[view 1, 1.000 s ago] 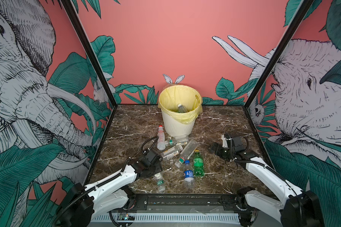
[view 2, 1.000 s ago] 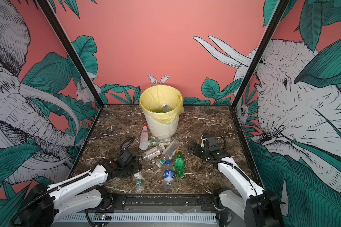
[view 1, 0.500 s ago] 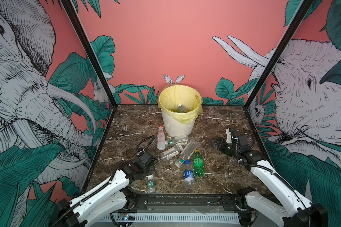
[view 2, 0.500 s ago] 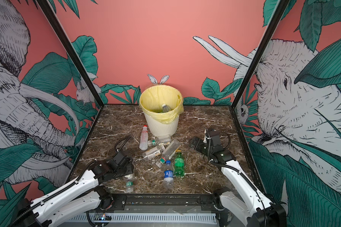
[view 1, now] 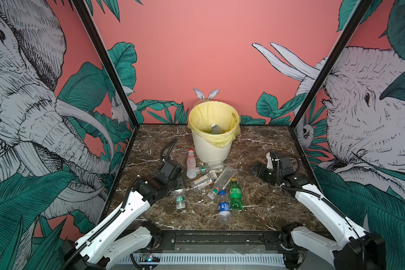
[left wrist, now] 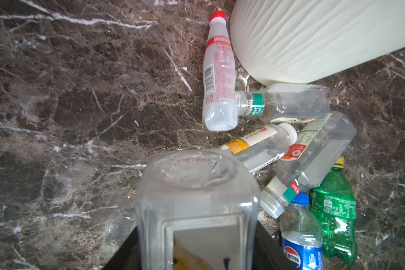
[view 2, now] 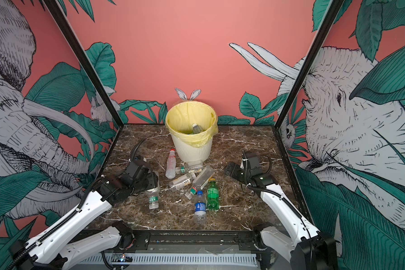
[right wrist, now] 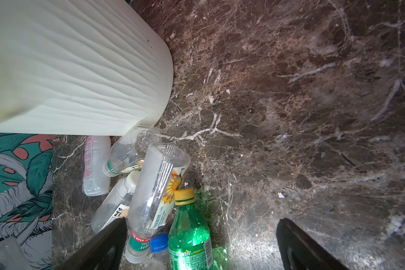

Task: Throw the plastic bottles in the bin
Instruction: Pick up the plastic bottle from the bottom-center of the table, then throw the plastic bottle into the trash bin.

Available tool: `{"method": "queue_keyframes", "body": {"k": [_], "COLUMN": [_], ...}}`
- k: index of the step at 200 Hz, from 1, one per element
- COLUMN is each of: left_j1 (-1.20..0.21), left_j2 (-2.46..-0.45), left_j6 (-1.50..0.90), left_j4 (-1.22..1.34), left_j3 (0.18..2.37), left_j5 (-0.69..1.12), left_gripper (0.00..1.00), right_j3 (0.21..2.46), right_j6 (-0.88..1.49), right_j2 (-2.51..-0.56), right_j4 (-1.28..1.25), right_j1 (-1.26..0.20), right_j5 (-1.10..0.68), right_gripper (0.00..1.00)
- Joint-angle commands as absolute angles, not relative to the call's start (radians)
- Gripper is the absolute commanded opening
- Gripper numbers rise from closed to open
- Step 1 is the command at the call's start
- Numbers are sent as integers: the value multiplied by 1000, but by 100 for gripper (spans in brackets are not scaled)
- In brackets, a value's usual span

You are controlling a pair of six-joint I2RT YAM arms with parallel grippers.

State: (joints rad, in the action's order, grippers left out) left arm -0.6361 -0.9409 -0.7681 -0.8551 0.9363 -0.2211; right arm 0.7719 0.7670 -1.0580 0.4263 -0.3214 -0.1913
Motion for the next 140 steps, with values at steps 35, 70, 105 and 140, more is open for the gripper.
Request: {"method": "queue_keyframes", "body": {"k": [35,70,105,140], "left_j1": [-586,-561,-519,-482], "left_j2": [-1028,-1101,-1163,-1183], "left_j6": [-611,-555,-522,-503], "left_j4": [-794,-749,-697,-591], "left_j3": [1194,1333,1441,1462], "left_j5": [-199,-179,-130,-65], "left_gripper": [56,56,56,56], "right_j3": [848,863,876,889], "right_j6": [747,741,742,740], "right_j2": [-1113,-1127,-1142,-1141], "right_j4": [410,408,405,405], "right_j1": [-324,-324,-324,-324], "right_j5": [-190,-187,-193,-189], "right_gripper": [99,99,99,99]}}
